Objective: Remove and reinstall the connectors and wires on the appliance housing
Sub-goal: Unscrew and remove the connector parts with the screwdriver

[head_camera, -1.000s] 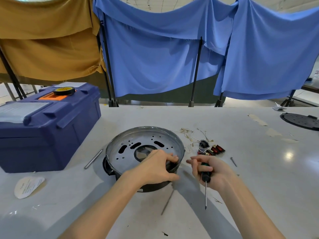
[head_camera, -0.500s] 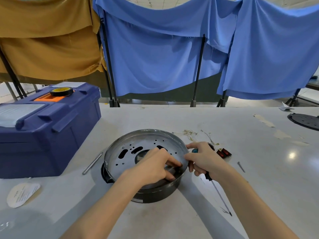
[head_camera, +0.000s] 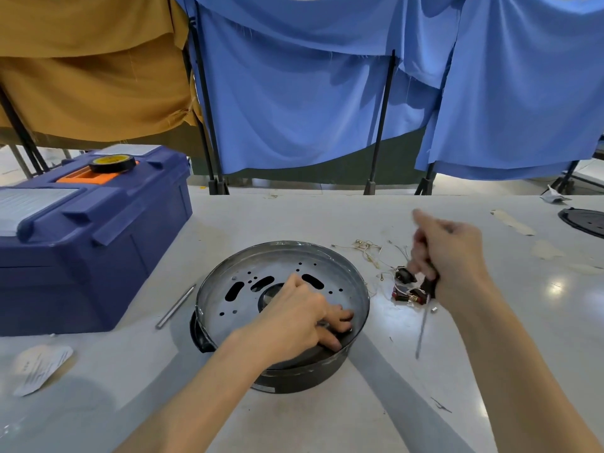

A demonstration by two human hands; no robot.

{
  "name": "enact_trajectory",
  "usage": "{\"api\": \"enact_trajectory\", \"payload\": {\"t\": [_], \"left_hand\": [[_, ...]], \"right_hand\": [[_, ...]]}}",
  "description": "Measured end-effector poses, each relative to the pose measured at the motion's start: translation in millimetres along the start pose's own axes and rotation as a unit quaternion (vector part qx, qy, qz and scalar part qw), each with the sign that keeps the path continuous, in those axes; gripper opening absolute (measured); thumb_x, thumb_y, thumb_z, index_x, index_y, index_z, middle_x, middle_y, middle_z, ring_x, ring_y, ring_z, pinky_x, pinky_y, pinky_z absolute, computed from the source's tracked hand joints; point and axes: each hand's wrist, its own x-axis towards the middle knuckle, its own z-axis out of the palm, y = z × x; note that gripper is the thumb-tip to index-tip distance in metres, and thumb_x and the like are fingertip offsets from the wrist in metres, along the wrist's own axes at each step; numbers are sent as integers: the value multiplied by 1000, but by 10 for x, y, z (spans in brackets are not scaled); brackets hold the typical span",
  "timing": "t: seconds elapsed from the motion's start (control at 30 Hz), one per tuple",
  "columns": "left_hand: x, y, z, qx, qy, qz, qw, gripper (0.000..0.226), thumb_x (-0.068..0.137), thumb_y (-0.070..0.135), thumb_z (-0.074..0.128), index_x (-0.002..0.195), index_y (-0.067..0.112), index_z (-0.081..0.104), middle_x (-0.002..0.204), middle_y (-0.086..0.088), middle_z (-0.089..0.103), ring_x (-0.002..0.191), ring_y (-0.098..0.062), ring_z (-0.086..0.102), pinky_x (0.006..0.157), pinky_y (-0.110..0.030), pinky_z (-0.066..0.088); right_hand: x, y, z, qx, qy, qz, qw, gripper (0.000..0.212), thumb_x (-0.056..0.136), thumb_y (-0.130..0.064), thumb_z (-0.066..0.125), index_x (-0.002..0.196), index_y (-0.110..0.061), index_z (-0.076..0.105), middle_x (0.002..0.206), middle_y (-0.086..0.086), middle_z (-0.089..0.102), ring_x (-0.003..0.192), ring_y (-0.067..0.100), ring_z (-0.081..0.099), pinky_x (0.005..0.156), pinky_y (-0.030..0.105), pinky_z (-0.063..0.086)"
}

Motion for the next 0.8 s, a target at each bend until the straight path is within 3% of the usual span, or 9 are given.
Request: {"api": "enact_trajectory", "payload": {"t": [0.1,0.2,0.27,0.37,0.47,0.57,0.8], "left_hand": [[-6,-13,-4,-62,40,-25,997,42,73,38,78,114,36,70,120,24,63,117,-3,50,97,-18,26],[8,-21,-16,-88,42,-28,995,43,67,33,84,108,31,73,112,24,66,112,7,55,98,-14,37],[9,-30,-16,-119,38,-26,992,40,65,27,86,103,26,75,108,23,68,103,21,52,87,-1,36],[1,-47,0,-132,38,-24,990,38,64,26,86,101,24,76,106,24,68,90,35,43,85,3,32],[1,-53,9,-132,41,-28,990,37,65,28,86,100,24,77,107,25,68,94,31,45,89,-1,34],[10,-57,6,-135,40,-27,990,36,65,26,86,99,22,77,107,22,69,97,30,46,82,4,31],[8,-36,-9,-133,41,-24,990,36,66,25,85,100,21,76,108,21,69,105,27,44,82,5,28]], "right_hand": [[-32,-157,53,182,51,-49,981,53,95,-21,56,42,-17,47,38,1,33,29,16,22,38,20,34],[-97,-139,173,254,58,-65,963,56,96,-19,53,40,-18,47,39,0,34,30,15,25,38,19,32],[-134,-50,266,246,61,-78,964,51,96,-17,52,46,-12,43,38,0,32,30,17,25,39,20,32],[-176,124,349,198,57,-101,973,48,97,-17,51,51,-9,40,38,1,31,29,18,24,39,23,34],[-195,215,368,167,50,-105,979,51,97,-17,51,47,-13,41,37,1,30,28,19,23,39,24,34],[-194,236,376,166,47,-108,979,51,96,-17,51,46,-13,40,37,1,29,28,18,22,39,23,33],[-206,239,384,140,22,-123,982,49,99,-24,51,52,-10,44,37,1,33,28,18,25,39,25,36]]}}
